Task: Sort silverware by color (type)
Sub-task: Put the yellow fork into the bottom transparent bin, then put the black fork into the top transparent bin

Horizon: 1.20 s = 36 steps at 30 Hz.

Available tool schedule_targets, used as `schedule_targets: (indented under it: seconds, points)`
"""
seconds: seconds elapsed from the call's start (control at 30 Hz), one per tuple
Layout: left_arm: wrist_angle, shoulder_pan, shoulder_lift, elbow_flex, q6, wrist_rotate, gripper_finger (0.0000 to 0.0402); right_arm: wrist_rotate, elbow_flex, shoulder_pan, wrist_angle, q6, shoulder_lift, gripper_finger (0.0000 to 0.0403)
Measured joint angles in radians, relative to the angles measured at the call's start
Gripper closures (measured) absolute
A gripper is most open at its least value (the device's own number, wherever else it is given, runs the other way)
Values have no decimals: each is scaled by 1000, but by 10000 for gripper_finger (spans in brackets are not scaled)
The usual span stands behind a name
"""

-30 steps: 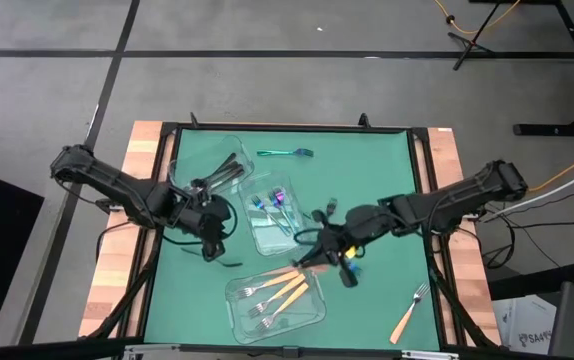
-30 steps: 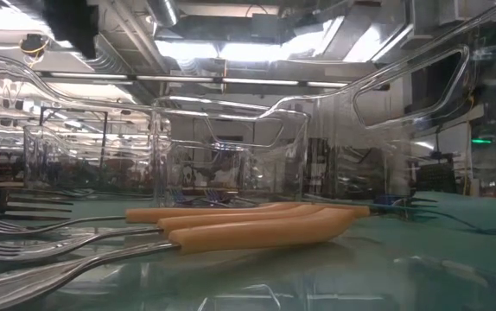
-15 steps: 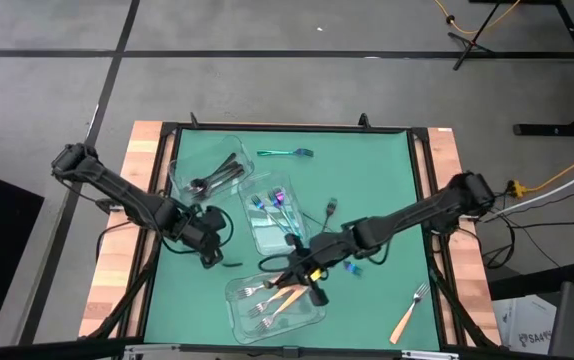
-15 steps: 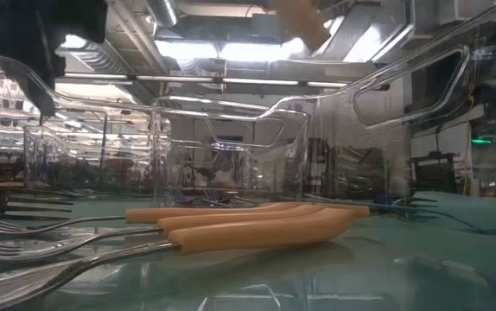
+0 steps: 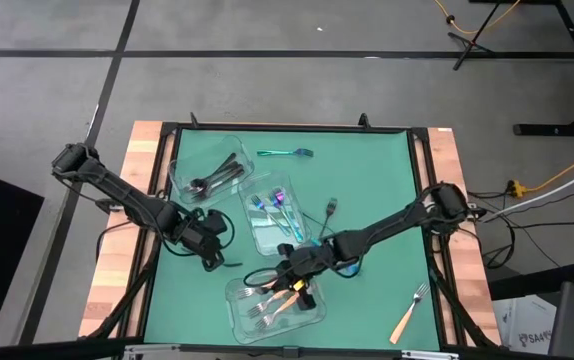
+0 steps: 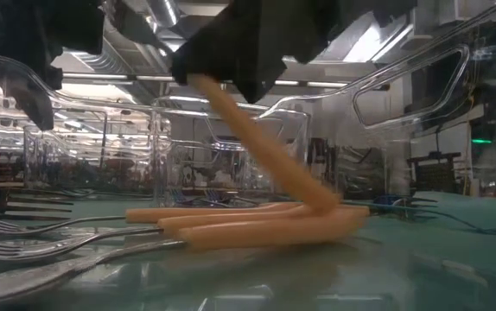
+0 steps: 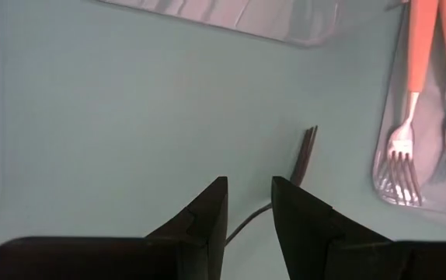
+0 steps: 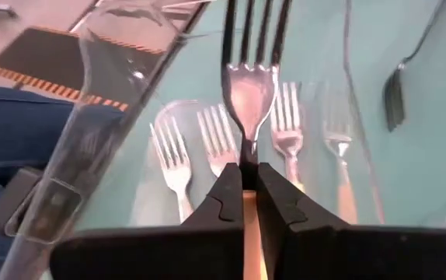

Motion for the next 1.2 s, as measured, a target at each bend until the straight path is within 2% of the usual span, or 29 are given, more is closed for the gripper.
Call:
schedule_targets:
  seconds: [0.37, 0.83, 1.2]
  points:
    - [-2, 0, 0, 0, 3, 3, 308, 42, 3, 0, 7, -54, 26, 395]
    - [11, -15, 0, 0, 4, -5, 308, 52, 1, 0, 0, -68, 27, 337]
    - [37, -96, 0, -5, 3, -61, 308, 67, 0, 0, 4, -69, 29, 340]
